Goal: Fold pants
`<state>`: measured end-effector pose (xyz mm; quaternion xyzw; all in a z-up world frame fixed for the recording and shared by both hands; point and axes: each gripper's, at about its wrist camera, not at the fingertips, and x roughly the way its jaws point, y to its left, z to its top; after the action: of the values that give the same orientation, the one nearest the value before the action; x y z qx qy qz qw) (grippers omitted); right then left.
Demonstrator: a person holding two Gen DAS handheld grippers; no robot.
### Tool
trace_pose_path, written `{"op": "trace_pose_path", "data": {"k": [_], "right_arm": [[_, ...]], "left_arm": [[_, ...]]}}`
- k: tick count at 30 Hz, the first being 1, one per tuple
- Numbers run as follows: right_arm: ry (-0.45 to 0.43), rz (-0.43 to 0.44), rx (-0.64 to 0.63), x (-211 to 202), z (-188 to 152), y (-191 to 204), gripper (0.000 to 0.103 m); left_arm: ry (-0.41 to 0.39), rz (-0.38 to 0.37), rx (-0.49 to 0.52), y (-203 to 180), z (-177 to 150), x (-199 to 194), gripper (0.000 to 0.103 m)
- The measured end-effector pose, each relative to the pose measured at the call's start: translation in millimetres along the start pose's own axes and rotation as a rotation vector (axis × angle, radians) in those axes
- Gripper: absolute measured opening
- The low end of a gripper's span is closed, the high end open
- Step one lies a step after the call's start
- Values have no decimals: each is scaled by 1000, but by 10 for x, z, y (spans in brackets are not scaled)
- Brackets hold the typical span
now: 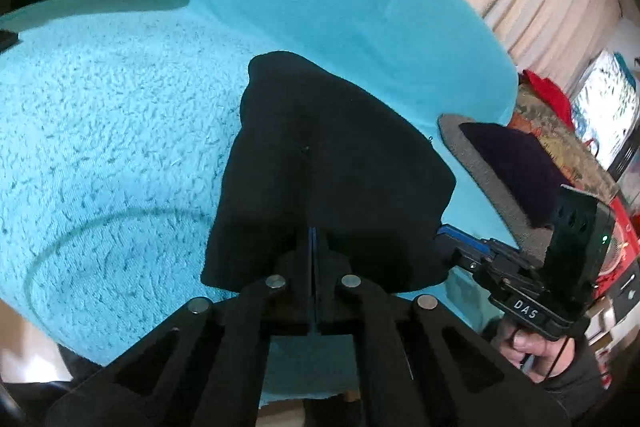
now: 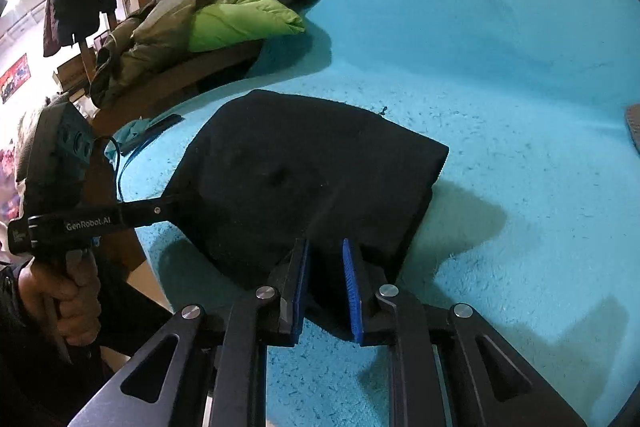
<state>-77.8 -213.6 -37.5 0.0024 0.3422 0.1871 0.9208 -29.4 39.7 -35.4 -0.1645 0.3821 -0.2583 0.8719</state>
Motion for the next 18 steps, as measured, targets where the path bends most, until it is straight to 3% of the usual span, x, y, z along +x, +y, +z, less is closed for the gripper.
{"op": "trace_pose_path", "data": {"k": [6, 10, 13, 15, 18], "right_arm": [[8, 24, 36, -38, 7, -64, 15], [-50, 28, 36, -140, 154, -89, 16], [-167, -21, 54, -281, 356, -173, 16], [-178, -52, 75, -208, 471, -251, 22], [-27, -59, 110, 248, 448, -408, 20]], "left_arm": [[-19, -21, 14, -138, 155, -199, 1], [-100, -65, 113, -299, 680, -383, 1], [-45, -71, 127, -266, 998, -178, 1], [24, -73, 114, -202, 1068, 37, 1], [143, 11, 71, -32, 953, 464, 1]]}}
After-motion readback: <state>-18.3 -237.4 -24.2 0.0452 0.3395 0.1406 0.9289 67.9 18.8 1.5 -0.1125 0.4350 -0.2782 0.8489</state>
